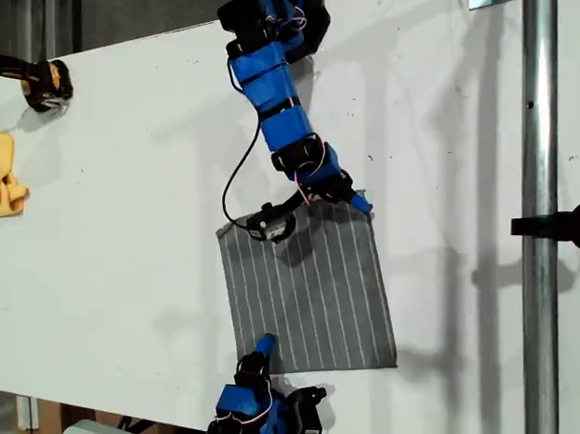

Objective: Grasp corners of a towel and fold twice.

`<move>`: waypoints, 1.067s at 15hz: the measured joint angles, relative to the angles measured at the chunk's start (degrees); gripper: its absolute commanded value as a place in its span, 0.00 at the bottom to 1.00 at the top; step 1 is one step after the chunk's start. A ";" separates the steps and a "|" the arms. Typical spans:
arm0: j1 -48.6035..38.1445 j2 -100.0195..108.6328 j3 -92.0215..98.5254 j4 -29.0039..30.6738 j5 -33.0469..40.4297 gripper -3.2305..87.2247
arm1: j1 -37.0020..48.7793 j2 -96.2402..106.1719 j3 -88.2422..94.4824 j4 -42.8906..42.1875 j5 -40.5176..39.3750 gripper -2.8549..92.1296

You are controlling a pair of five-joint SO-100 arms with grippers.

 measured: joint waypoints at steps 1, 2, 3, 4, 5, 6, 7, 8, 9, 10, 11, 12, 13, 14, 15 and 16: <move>0.00 0.00 0.00 0.00 0.00 0.01 | 0.18 -0.88 -0.09 -0.26 0.00 0.36; 0.00 0.00 0.00 0.00 0.00 0.01 | 0.26 -1.76 -0.09 -0.62 0.00 0.35; 0.00 0.00 0.00 0.00 0.00 0.01 | 0.53 -2.37 -0.09 -1.14 0.00 0.34; 0.00 0.00 0.00 0.00 0.00 0.01 | 0.62 -2.99 -0.09 -1.49 0.00 0.32; 0.00 0.00 0.00 0.00 0.00 0.01 | 0.70 -3.69 -0.18 -1.49 0.00 0.32; 0.00 0.00 0.00 0.00 0.00 0.01 | 0.88 -4.57 -0.62 -1.67 0.00 0.31; 0.00 0.00 0.00 0.00 0.00 0.01 | 0.97 -5.27 -1.58 -1.67 0.00 0.30; 0.00 0.00 0.00 0.00 0.00 0.01 | 0.97 -6.33 -2.55 -1.67 0.09 0.30; 0.00 0.00 0.00 0.00 0.00 0.01 | 0.97 -7.38 -3.34 -1.67 0.26 0.28; 0.00 0.00 0.00 0.00 0.00 0.01 | 0.97 -8.35 -4.22 -1.67 0.62 0.23; 0.00 0.00 0.00 0.00 0.00 0.01 | 0.97 -8.53 -4.39 -1.67 1.23 0.17; 0.00 0.00 0.00 0.00 0.00 0.01 | 0.97 -8.79 -4.48 -1.58 1.93 0.06; 0.00 0.00 0.00 0.00 0.00 0.01 | 1.14 -8.96 -4.83 -1.41 2.90 0.03; 0.00 0.00 0.00 0.00 0.00 0.01 | 1.14 -8.96 -4.83 -1.32 3.60 0.03; 0.00 0.00 0.00 0.00 0.00 0.01 | 1.23 -9.05 -5.19 -1.32 3.78 0.03; 0.00 0.00 0.00 0.00 -0.18 0.01 | 1.23 -9.23 -5.63 -1.32 3.78 0.03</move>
